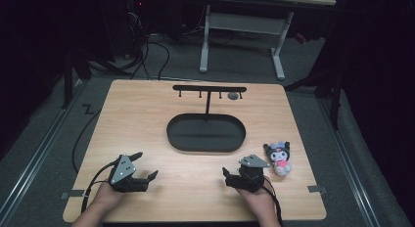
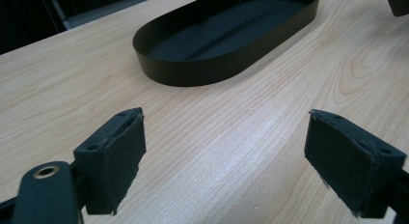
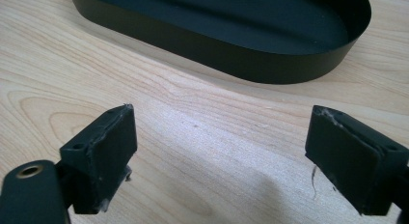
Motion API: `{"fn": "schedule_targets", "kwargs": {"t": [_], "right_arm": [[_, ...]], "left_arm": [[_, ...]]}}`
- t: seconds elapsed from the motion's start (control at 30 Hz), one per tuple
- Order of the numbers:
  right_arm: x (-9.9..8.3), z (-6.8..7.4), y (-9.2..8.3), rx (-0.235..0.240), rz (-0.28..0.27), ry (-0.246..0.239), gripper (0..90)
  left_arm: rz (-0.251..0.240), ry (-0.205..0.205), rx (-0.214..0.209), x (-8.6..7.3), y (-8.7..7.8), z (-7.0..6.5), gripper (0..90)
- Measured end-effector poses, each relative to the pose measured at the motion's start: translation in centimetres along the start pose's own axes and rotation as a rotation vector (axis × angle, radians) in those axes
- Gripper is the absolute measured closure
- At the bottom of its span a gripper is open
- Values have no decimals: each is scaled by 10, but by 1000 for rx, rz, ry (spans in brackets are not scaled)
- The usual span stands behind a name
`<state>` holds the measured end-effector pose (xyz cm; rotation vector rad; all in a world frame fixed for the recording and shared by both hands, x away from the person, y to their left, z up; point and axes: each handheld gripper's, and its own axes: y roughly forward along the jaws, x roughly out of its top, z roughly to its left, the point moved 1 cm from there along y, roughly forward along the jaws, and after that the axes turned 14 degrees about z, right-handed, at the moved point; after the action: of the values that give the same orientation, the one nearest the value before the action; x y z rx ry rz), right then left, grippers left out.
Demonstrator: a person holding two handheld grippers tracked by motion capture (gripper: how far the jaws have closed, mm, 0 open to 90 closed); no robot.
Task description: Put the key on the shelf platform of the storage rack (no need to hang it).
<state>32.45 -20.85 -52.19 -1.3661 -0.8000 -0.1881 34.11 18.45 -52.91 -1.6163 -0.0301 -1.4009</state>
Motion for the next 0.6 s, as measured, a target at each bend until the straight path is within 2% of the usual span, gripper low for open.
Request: {"fn": "schedule_targets", "kwargs": {"t": [0.07, 0.3, 0.37, 0.6], "right_arm": [[0, 0, 0, -1, -2, 7, 56], [0, 3, 2, 13, 8, -3, 0], [0, 3, 2, -2, 7, -13, 0], [1, 3, 1, -1, 34, -6, 0]], "left_arm": [[0, -1, 0, 0, 0, 0, 154], [-1, -1, -1, 0, 0, 0, 154], [0, -1, -1, 0, 0, 0, 154], [-1, -1, -1, 0, 0, 0, 154]]}}
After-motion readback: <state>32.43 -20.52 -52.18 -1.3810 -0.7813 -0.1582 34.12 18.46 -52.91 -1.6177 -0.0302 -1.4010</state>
